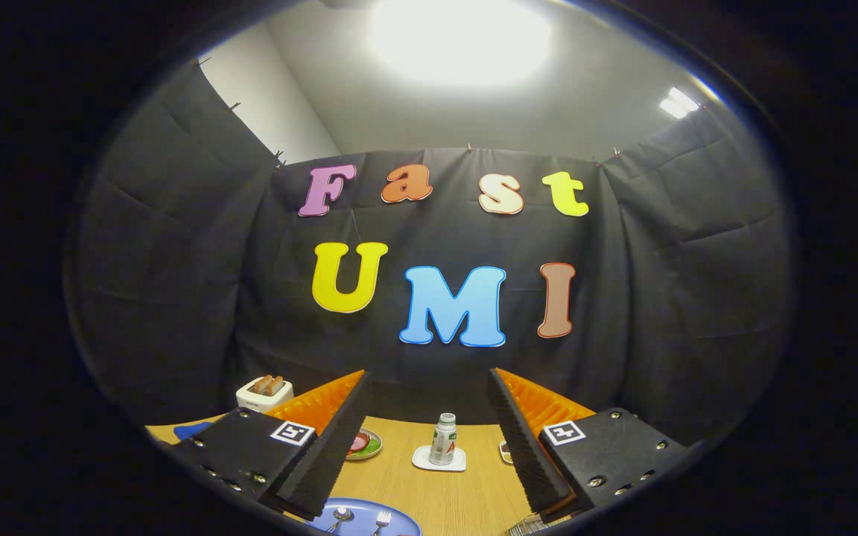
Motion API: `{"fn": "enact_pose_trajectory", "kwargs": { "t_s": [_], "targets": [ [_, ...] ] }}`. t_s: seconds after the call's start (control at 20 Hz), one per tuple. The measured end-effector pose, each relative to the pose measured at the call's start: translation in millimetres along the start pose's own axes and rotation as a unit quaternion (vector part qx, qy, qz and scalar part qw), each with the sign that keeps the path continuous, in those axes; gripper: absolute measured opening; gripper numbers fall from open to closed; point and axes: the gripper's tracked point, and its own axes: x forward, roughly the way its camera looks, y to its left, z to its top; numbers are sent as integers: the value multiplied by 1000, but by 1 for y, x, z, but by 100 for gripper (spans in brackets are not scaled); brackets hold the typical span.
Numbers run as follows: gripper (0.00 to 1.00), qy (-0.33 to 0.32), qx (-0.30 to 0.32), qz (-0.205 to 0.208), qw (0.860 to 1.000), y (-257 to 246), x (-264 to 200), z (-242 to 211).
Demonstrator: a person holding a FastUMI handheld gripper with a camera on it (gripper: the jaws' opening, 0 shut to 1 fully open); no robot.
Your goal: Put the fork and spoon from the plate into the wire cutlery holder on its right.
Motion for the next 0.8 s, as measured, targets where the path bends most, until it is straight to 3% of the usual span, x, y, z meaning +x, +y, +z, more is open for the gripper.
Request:
{"fn": "enact_pose_trajectory", "kwargs": {
  "t_s": [0.4, 0.8],
  "targets": [
    [96, 49, -33, 19, 998, 14, -9, -33],
    [96, 131, -19, 38, 990, 39, -11, -79]
  ]
}}
